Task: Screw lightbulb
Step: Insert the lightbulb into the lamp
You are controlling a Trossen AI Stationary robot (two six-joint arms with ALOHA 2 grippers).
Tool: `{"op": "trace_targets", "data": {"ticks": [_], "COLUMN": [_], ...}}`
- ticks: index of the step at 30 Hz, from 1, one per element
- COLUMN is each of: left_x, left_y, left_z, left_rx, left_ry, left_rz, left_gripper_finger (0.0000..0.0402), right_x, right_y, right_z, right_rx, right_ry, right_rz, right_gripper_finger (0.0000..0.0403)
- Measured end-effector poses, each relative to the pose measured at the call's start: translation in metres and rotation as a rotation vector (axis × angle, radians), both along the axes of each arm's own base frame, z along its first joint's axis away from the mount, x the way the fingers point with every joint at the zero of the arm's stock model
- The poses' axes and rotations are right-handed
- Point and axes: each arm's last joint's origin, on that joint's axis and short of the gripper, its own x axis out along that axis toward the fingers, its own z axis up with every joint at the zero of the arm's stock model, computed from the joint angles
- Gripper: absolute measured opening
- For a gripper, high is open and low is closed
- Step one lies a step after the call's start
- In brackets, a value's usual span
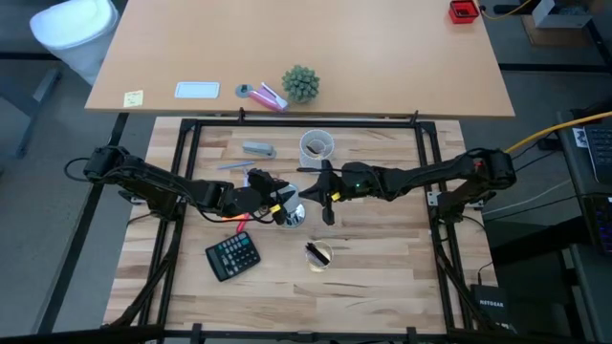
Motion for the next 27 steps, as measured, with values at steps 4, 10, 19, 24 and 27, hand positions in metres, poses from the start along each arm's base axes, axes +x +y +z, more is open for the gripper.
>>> {"op": "trace_targets", "data": {"ticks": [4,10,19,24,27], "left_x": [0.0,0.0,0.0,0.0,0.0], "left_y": [0.0,0.0,0.0,0.0,0.0], "left_z": [0.0,0.0,0.0,0.0,0.0], "left_rx": [0.0,0.0,0.0,0.001,0.001], "left_ry": [0.0,0.0,0.003,0.004,0.004], "left_rz": [0.0,0.0,0.0,0.0,0.0], "left_gripper_finger": [0.0153,0.0153,0.0153,0.0153,0.0153], "right_x": [0.0,0.003,0.01,0.009,0.009], "right_y": [0.0,0.0,0.007,0.007,0.006], "right_z": [0.001,0.003,-0.009,-0.011,-0.012], "right_rx": [-0.011,-0.033,-0.04,-0.049,-0.051], "right_ry": [-0.015,-0.059,-0.045,-0.025,-0.016], "right_rz": [0.003,0.011,0.04,0.038,0.029], "right_gripper_finger": [0.0005,0.0005,0.0005,0.0005,0.0005]}}
